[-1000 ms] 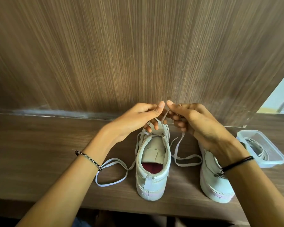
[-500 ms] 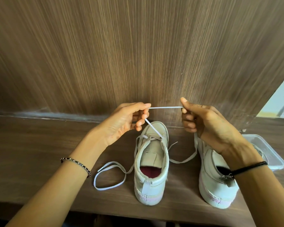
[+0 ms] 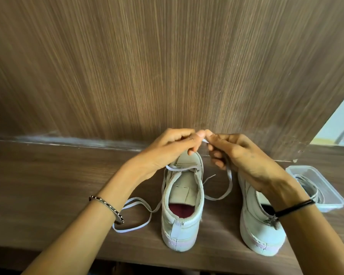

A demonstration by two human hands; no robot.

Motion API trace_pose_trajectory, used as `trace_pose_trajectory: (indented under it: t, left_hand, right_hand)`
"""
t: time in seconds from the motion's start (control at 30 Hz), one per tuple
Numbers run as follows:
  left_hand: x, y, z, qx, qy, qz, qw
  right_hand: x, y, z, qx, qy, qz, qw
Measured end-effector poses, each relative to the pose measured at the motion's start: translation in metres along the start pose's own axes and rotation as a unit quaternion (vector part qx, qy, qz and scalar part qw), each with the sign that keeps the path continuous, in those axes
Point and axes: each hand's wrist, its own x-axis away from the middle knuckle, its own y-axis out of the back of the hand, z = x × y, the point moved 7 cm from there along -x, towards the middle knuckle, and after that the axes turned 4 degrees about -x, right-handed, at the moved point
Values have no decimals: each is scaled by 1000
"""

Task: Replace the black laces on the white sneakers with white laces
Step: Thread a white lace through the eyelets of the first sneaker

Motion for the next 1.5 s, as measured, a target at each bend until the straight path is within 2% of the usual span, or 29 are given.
trace_pose_trajectory:
  t: [0.1,0.17,0.23,0.33,0.47,0.57,0.7,0.8,0.87,0.97,1.07,1.17,1.37,1.5]
  left_hand:
    - [2,30,12,75,26,-119,990]
    - [8,55,29,141,78,-210,964]
    - [14,69,40,100,113,-245,958]
    - [13,59,46,-48,144,-197,969]
    - [3,27,29,-84,74,-154,982]
    - [-4,4,18,-102,54,-116,987]
    - [-3,-11,6,-72,-4,-46,996]
    - [-1,7,2,-42,-25,-90,995]
    - [1,27,11,-29,-3,-156,987]
    - [3,49,33,-85,57,-211,972]
    - [1,42,45,-152,100,-172,968]
    - [2,23,25,-198,53,-156,966]
    - [-4,-10,9,-168,-10,-115,979]
    - [-9,-10,5,-110,-55,-90,988]
  right_hand:
    - [1,17,2,-36,9,-19,999]
    - [1,28,4,-86,21,-35,996]
    - [0,35,3,-117,24,-56,991]
    - [-3,30,0,-107,23,-53,993]
    - [-2,9,1,-43,19,-15,999]
    - [-1,-4,1,-20,19,16,999]
    - [0,-2,-1,6,12,28,1000]
    - [1,8,-2,-8,3,20,1000]
    - [0,18,-2,-54,7,4,998]
    - [-1,29,-2,-106,1,-19,994]
    - [-2,32,-5,-117,-6,-32,993]
    - [-3,24,-5,-84,-6,-12,996]
    - [-2,-1,-2,-37,9,38,999]
    - [-1,6,-2,-29,-2,25,999]
